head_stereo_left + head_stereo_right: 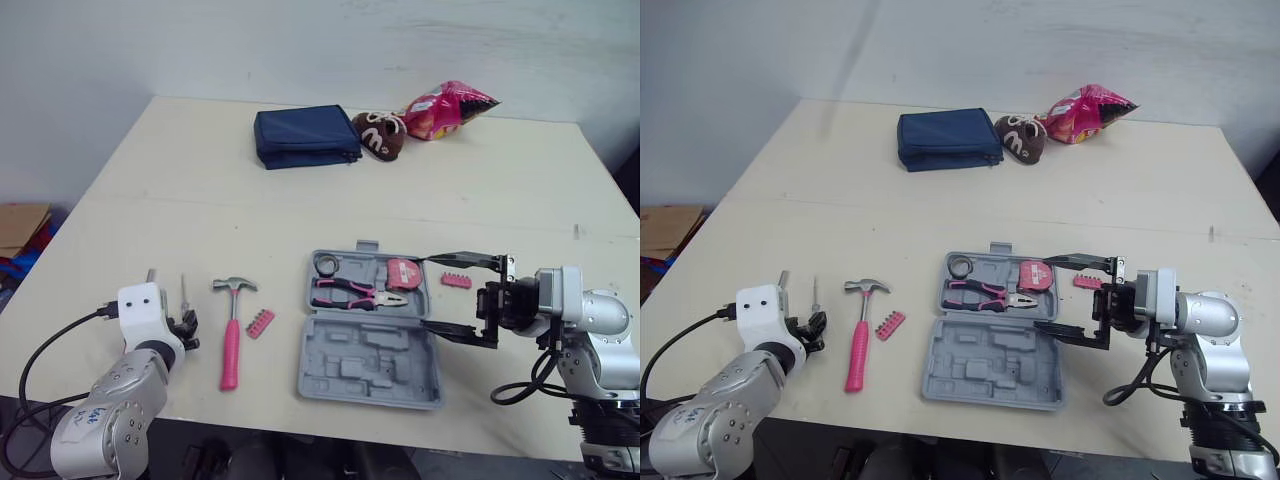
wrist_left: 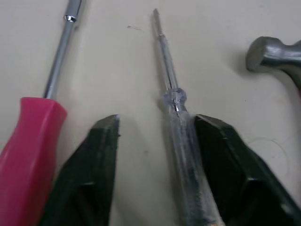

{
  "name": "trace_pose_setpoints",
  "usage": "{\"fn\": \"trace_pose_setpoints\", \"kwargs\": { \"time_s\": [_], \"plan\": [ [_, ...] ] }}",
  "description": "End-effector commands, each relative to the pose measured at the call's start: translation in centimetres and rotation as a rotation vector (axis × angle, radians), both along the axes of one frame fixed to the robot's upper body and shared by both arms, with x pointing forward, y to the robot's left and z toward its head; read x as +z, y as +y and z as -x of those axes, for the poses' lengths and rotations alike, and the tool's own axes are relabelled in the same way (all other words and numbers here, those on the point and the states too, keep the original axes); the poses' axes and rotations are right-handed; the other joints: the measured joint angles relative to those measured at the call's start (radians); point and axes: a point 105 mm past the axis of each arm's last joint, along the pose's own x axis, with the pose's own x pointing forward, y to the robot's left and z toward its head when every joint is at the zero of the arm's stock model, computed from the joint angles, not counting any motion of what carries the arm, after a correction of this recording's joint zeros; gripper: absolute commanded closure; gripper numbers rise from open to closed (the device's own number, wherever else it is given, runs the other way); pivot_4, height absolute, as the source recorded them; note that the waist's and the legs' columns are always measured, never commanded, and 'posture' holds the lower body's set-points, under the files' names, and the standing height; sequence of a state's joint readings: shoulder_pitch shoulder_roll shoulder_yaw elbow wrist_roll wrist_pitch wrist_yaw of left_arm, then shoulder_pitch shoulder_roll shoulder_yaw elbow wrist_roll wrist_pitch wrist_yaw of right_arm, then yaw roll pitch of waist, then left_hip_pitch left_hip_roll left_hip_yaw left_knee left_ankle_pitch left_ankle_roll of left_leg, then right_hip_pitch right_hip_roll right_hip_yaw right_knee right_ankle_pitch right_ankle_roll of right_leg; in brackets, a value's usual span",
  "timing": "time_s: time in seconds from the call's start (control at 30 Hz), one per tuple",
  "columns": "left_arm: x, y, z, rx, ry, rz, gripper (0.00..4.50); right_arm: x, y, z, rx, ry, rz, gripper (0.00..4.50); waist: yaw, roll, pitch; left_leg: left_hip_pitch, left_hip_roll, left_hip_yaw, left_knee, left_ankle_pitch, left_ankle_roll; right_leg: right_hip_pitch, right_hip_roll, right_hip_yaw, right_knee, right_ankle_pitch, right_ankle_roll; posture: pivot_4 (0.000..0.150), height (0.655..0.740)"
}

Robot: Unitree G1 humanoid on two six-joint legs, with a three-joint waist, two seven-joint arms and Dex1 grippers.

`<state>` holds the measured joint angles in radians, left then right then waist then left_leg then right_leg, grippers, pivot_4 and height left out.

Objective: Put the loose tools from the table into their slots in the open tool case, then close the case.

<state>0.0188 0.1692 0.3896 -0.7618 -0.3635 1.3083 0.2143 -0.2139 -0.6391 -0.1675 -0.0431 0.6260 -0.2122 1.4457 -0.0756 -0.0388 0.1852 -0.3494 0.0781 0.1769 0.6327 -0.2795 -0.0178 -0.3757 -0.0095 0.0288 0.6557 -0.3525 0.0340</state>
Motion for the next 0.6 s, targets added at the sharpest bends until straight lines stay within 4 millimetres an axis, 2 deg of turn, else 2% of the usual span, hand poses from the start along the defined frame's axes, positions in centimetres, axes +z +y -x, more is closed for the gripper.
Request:
{"fn": "trace_pose_setpoints", "kwargs": {
  "time_s": [0.03,0.07,0.13,0.27,0.33,0.4,0.47,0.6],
  "plan": [
    [-2.3,0.0,1.0,0.032,0.095,0.039,4.07,1.0,0.1,0.5,-0.001,-0.036,-0.007,0.0,0.001,0.0,0.0,0.0,0.0,0.0,0.0,0.0,0.001,0.0,0.0,0.0,0.0,0.0,0.0,0.15,0.74],
    [-2.2,0.2,1.1,0.046,0.086,0.04,4.48,0.9,0.1,0.4,-0.009,-0.026,-0.002,0.0,0.001,0.001,0.0,0.0,0.0,0.0,0.0,0.0,0.001,0.0,0.0,0.0,-0.001,0.0,0.0,0.15,0.74],
    [-1.4,-0.1,0.8,0.025,0.042,0.039,4.48,1.0,0.0,0.5,-0.024,-0.025,0.0,0.0,0.001,0.001,-0.001,-0.001,0.0,0.0,-0.001,-0.001,0.002,0.0,0.0,0.0,-0.001,0.0,0.0,0.15,0.74],
    [1.4,0.2,-0.4,-0.012,-0.099,-0.015,4.48,1.1,0.0,0.8,-0.038,-0.03,0.012,0.0,0.002,0.001,0.0,-0.001,0.0,-0.001,-0.001,0.0,0.002,0.0,0.0,-0.001,-0.001,0.0,0.0,0.15,0.74],
    [3.5,0.0,-1.0,-0.106,-0.191,-0.044,4.48,1.1,-0.4,0.9,-0.061,-0.036,0.028,0.0,0.002,-0.002,0.001,-0.001,0.0,-0.002,-0.001,0.0,0.001,-0.001,0.001,-0.001,-0.001,0.0,0.0,0.15,0.74],
    [6.1,-1.1,-1.5,-0.259,-0.312,-0.081,4.48,1.3,-1.1,0.7,-0.123,-0.03,0.024,0.0,0.002,-0.003,0.002,-0.003,0.0,-0.003,-0.001,0.0,-0.001,-0.002,0.0,-0.003,-0.001,0.0,0.0,0.15,0.74],
    [7.9,-2.4,-1.4,-0.432,-0.388,-0.156,4.48,1.4,-2.0,0.6,-0.185,-0.016,0.016,0.0,0.004,-0.003,0.002,-0.003,0.0,-0.003,-0.002,-0.001,-0.001,-0.002,0.0,-0.003,-0.003,0.0,0.0,0.15,0.74],
    [9.0,-4.2,-1.2,-0.671,-0.396,-0.165,4.48,0.8,-3.2,0.9,-0.234,0.011,0.038,0.0,0.012,-0.002,0.002,-0.003,0.0,-0.002,-0.004,-0.003,0.001,-0.001,-0.001,-0.004,-0.005,-0.001,-0.002,0.15,0.74]
  ]
}}
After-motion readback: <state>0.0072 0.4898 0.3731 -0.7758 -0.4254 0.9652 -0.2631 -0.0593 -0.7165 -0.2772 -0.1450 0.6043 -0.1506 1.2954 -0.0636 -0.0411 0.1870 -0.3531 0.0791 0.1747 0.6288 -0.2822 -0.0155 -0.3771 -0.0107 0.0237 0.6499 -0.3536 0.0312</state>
